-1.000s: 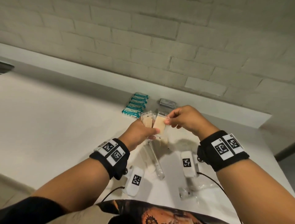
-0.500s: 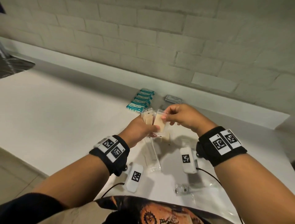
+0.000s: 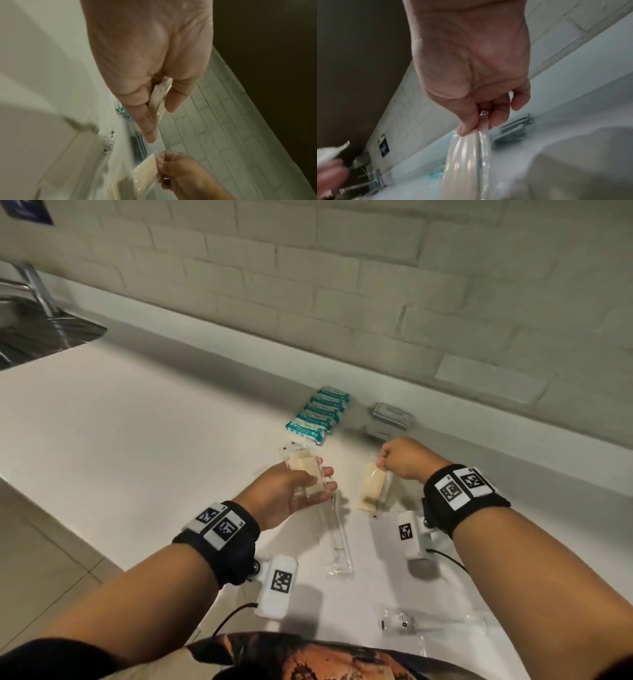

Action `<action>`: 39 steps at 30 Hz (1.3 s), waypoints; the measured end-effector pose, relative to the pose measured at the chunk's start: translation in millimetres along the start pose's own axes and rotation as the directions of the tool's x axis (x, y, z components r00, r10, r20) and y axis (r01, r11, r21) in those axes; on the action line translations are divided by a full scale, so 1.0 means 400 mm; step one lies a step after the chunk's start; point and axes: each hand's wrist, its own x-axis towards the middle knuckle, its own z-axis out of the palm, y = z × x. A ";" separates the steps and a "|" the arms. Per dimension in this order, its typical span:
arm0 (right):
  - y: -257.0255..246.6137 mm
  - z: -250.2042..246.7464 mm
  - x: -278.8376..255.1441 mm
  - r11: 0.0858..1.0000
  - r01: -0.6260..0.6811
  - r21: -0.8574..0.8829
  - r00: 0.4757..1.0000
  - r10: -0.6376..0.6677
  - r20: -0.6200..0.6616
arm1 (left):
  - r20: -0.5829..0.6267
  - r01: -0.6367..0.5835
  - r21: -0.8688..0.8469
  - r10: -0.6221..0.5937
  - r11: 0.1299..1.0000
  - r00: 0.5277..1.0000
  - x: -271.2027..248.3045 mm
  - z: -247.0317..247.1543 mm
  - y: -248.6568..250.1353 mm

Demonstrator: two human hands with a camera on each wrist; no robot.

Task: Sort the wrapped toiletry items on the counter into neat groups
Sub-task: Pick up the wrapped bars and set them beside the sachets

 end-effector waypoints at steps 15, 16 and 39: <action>-0.097 0.019 -0.057 0.709 0.169 0.685 0.974 -0.226 -0.006 | -0.032 -0.068 0.096 0.072 0.993 0.997 0.029 -0.001 0.007; -0.102 0.017 -0.067 0.712 0.191 0.676 0.971 -0.237 -0.025 | -0.013 -0.075 0.102 0.076 0.992 0.997 0.033 0.006 0.007; -0.007 -0.027 0.015 0.981 -0.046 0.187 0.990 0.070 -0.126 | 0.063 0.093 0.107 -0.100 0.990 0.993 0.055 0.005 0.020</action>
